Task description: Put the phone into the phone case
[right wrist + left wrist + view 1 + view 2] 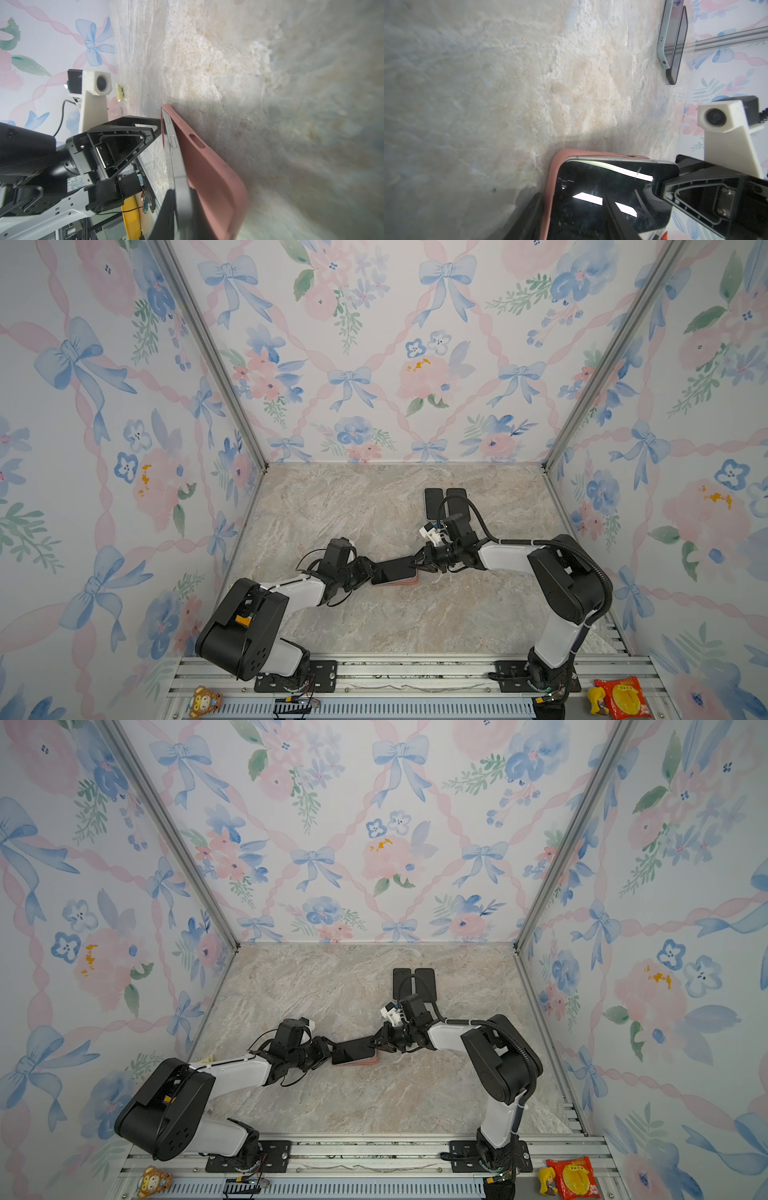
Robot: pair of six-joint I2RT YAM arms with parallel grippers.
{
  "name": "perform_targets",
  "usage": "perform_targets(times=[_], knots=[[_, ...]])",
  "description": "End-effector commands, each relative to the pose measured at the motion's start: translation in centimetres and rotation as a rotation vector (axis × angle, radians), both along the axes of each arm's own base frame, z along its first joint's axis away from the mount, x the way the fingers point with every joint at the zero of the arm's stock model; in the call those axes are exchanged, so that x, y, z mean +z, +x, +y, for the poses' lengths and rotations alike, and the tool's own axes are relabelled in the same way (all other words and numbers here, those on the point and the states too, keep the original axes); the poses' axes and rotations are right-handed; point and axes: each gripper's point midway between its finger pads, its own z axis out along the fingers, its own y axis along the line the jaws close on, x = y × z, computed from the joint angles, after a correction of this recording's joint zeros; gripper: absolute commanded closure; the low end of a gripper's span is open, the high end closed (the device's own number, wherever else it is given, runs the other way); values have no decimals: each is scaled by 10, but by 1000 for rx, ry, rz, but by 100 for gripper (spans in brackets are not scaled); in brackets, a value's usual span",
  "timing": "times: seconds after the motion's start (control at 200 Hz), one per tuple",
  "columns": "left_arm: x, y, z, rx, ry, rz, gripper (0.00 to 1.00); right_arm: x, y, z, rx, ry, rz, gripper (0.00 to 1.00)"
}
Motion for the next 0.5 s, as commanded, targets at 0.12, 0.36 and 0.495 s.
perform_targets(times=[0.12,0.36,0.495], knots=[[-21,-39,-13,-73,-22,126,53,-69,-42,-26,14,-318,133,80],[-17,-37,-12,-71,-19,103,50,-53,-33,-34,36,-400,62,67],[-16,-29,-3,-68,10,97,49,-45,-30,-39,46,-442,28,56]])
